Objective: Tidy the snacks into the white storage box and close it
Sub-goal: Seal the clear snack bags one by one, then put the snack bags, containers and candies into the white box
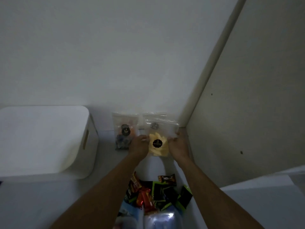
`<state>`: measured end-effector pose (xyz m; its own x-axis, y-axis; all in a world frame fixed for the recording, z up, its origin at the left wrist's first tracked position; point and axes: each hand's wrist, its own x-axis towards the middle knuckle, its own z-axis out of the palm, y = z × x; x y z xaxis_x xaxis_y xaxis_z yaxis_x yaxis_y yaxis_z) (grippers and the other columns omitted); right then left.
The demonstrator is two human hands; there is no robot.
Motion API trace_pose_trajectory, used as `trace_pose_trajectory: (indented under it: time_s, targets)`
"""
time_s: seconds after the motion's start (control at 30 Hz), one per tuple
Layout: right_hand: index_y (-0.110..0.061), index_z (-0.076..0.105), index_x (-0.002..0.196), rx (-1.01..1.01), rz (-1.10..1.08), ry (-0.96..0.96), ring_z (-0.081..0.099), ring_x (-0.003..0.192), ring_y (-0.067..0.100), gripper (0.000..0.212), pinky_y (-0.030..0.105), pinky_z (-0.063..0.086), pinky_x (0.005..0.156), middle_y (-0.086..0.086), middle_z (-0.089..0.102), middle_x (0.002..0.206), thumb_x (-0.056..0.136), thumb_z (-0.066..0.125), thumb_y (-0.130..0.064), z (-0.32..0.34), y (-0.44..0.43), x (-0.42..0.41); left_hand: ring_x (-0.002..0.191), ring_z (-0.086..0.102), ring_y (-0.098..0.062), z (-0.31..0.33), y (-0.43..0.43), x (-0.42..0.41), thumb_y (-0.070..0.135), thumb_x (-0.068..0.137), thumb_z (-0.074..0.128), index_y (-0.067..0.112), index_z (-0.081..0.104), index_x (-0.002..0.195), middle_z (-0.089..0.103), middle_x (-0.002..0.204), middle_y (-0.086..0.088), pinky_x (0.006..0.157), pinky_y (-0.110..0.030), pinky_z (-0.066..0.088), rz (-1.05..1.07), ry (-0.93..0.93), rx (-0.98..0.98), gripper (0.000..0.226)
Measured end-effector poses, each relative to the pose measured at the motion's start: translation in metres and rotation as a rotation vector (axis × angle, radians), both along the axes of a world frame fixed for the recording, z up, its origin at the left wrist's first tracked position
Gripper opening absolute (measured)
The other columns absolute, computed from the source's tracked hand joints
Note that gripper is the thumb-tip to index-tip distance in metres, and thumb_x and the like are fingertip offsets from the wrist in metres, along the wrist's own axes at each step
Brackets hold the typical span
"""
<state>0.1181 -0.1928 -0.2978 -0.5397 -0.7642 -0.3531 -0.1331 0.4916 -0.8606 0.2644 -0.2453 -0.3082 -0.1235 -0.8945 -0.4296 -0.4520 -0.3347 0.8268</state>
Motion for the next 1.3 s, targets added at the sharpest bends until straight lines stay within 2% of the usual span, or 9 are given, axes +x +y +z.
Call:
trace_pose_trajectory:
  time_s: [0.07,0.2,0.4,0.53,0.6,0.73,0.8,0.97,1.3]
  targets:
    - [-0.019,0.048,0.131,0.031,0.022,-0.006,0.063,0.103,0.023,0.041,0.042,0.053,0.094,0.009,0.064,0.119,0.091,0.055,-0.014,-0.006,-0.004,-0.004,0.095,0.065,-0.027,0.001,-0.001,-0.005,0.022,0.096,0.051,0.018,0.069,0.112,0.066,0.101,-0.008,0.086,-0.046,0.057,0.011,0.003,0.016,0.025]
    - [-0.030,0.050,0.131,0.036,0.083,0.000,0.063,0.108,0.025,0.046,0.042,0.054,0.094,0.010,0.064,0.123,0.090,0.057,-0.013,-0.012,-0.010,-0.007,0.091,0.066,-0.035,-0.016,-0.007,-0.009,0.020,0.094,0.040,0.016,0.069,0.110,0.069,0.103,-0.017,0.074,-0.038,0.057,0.019,-0.086,-0.009,0.033]
    - [-0.027,0.044,0.140,0.040,0.101,-0.029,0.063,0.108,0.021,0.056,0.042,0.051,0.099,0.009,0.062,0.128,0.089,0.060,-0.013,-0.008,-0.015,-0.010,0.109,0.061,-0.037,-0.005,-0.006,-0.009,0.019,0.095,0.049,0.019,0.053,0.136,0.056,0.130,-0.016,0.091,-0.052,0.054,0.014,-0.084,0.017,0.041]
    - [-0.019,0.039,0.147,0.051,0.083,0.061,0.056,0.121,0.024,0.059,0.026,0.045,0.096,0.004,0.055,0.137,0.091,0.058,-0.013,0.007,-0.008,-0.011,0.127,0.050,-0.032,0.010,-0.003,-0.004,0.022,0.095,0.057,0.010,0.044,0.143,0.044,0.147,-0.014,0.105,-0.039,0.044,-0.019,-0.174,0.000,0.051]
    - [-0.015,0.044,0.143,0.056,0.066,0.136,0.057,0.119,0.027,0.052,0.023,0.042,0.086,0.007,0.057,0.135,0.092,0.055,-0.013,0.020,-0.004,-0.010,0.130,0.047,-0.030,0.024,0.001,0.003,0.025,0.096,0.056,0.010,0.044,0.143,0.045,0.147,-0.012,0.101,-0.030,0.040,-0.038,-0.233,-0.032,0.051]
    - [-0.008,0.039,0.146,0.071,0.116,0.292,0.052,0.126,0.031,0.057,0.028,0.043,0.094,0.015,0.053,0.140,0.091,0.054,-0.012,0.055,0.004,0.005,0.116,0.060,-0.025,0.065,0.004,0.026,0.026,0.092,0.059,0.014,0.056,0.135,0.059,0.134,-0.006,0.091,-0.025,0.046,-0.108,-0.262,-0.248,0.044]
    - [-0.007,0.041,0.144,0.064,0.187,0.403,0.053,0.125,0.032,0.054,0.032,0.044,0.096,0.017,0.053,0.138,0.092,0.055,-0.016,0.076,0.007,0.019,0.115,0.060,-0.021,0.089,0.005,0.042,0.029,0.092,0.061,0.015,0.058,0.133,0.060,0.132,0.000,0.079,-0.025,0.051,-0.130,-0.249,-0.341,0.044]
    - [-0.006,0.048,0.136,0.037,0.319,0.595,0.053,0.124,0.032,0.048,0.037,0.046,0.095,0.016,0.056,0.135,0.096,0.054,-0.032,0.137,0.011,0.070,0.129,0.052,-0.023,0.141,0.004,0.101,0.042,0.092,0.059,0.014,0.054,0.137,0.056,0.141,-0.006,0.108,-0.032,0.039,-0.240,-0.356,-0.518,0.053]
    - [-0.003,0.045,0.137,-0.002,0.433,0.656,0.054,0.123,0.031,0.059,0.038,0.044,0.099,0.016,0.056,0.136,0.097,0.050,-0.046,0.191,-0.001,0.222,0.143,0.032,-0.022,0.192,-0.009,0.281,0.053,0.093,0.051,0.014,0.037,0.149,0.039,0.154,-0.006,0.115,-0.037,0.028,-0.211,-0.546,-0.591,0.070]
